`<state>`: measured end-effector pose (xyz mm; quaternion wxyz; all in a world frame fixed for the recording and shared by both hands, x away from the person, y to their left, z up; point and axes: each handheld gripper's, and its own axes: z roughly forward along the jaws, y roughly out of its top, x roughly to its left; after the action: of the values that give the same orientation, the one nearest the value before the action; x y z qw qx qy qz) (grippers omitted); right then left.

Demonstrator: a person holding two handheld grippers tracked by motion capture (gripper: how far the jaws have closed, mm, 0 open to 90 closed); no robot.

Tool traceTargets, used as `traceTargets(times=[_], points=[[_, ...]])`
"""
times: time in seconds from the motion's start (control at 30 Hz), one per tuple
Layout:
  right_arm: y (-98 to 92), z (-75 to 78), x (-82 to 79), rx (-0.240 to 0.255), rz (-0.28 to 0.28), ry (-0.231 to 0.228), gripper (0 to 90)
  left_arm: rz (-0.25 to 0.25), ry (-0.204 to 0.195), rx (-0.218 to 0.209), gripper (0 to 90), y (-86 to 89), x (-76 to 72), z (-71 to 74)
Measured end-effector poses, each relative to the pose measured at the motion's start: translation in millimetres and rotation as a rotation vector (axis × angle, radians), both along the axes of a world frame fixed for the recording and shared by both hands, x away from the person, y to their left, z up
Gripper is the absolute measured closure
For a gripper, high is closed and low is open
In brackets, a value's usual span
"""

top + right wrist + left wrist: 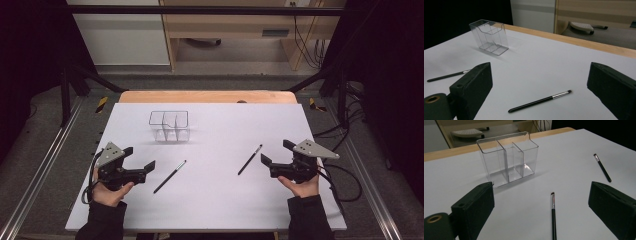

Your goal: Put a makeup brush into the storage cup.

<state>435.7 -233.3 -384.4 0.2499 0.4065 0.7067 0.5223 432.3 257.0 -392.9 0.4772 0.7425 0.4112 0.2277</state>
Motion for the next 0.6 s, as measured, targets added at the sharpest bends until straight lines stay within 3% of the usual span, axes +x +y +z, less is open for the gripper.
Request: traceTargets(times=[0.6], points=[[11.4,2.8,-3.8,-0.009,0.027,0.005,6.3,-0.035,0.076,0.110,8.0,-25.0,14.2,-8.9]])
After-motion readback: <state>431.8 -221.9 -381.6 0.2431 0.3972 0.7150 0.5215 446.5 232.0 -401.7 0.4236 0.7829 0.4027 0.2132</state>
